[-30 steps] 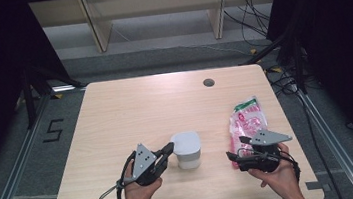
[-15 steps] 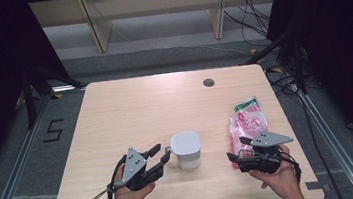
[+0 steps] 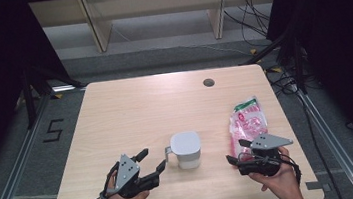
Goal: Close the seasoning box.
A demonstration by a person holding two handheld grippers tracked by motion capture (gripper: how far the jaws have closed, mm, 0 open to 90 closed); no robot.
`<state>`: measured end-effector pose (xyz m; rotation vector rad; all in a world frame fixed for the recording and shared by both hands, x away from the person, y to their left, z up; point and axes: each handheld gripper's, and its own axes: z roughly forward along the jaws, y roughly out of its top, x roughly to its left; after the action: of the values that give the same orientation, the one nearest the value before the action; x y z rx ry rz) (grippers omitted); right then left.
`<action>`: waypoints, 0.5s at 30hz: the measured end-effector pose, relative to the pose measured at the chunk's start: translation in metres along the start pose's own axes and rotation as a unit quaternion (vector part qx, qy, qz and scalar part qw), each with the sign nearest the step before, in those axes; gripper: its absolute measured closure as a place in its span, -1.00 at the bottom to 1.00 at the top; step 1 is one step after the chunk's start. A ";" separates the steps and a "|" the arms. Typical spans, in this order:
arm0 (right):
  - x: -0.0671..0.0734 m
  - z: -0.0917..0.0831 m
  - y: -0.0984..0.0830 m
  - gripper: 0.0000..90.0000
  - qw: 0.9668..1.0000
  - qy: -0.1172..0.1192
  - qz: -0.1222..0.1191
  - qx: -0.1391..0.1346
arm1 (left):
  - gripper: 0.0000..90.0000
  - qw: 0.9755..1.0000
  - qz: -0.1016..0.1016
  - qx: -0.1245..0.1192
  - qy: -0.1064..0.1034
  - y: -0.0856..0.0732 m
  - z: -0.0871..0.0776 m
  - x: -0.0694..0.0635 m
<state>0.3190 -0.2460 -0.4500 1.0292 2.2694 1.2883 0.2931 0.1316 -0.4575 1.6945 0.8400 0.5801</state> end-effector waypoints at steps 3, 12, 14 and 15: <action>-0.001 -0.001 -0.001 -0.37 1.000 -0.006 -0.012 -0.004 | -0.32 1.000 0.010 0.002 -0.001 -0.002 -0.002 -0.002; 0.001 -0.001 -0.005 -0.37 1.000 0.005 -0.006 0.002 | -0.35 1.000 -0.009 -0.010 0.000 -0.009 -0.009 -0.005; 0.001 0.000 -0.006 -0.37 1.000 0.010 -0.011 -0.004 | -0.36 1.000 -0.008 -0.001 0.003 -0.011 -0.011 -0.006; 0.000 -0.001 -0.006 -0.37 1.000 0.006 -0.015 -0.003 | -0.36 1.000 -0.010 -0.002 0.005 -0.012 -0.011 -0.006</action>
<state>0.3158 -0.2485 -0.4547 0.9855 2.2802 1.2911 0.2785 0.1352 -0.4662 1.6796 0.8619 0.5764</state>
